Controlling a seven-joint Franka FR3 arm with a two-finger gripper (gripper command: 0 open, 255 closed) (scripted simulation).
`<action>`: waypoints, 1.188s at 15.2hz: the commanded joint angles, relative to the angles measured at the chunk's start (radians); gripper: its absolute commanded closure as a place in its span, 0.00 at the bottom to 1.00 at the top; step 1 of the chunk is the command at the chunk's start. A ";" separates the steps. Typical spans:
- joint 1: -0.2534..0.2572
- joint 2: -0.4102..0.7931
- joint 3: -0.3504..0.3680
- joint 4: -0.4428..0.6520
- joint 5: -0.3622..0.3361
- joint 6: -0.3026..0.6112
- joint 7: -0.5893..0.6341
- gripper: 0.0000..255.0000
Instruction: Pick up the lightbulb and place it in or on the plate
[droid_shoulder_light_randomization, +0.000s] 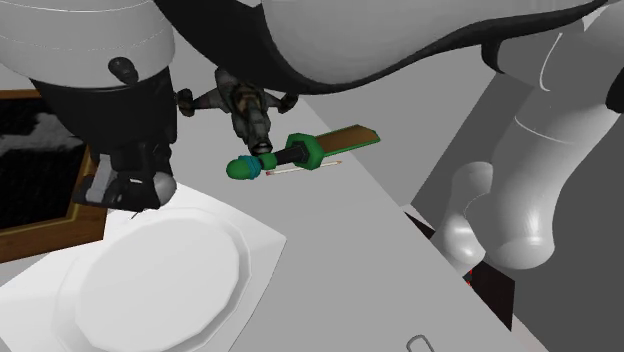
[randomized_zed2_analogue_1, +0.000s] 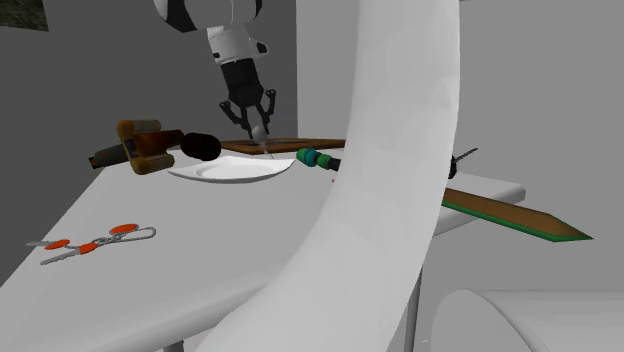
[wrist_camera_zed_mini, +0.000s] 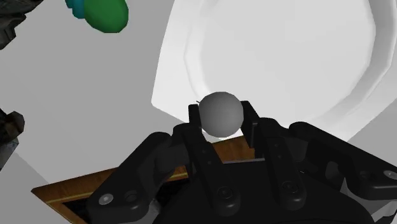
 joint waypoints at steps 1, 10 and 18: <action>0.024 -0.021 0.020 -0.031 0.007 -0.002 0.047 1.00; 0.036 -0.038 0.033 -0.159 0.010 0.098 0.108 1.00; 0.034 -0.036 0.033 -0.187 0.007 0.127 0.116 1.00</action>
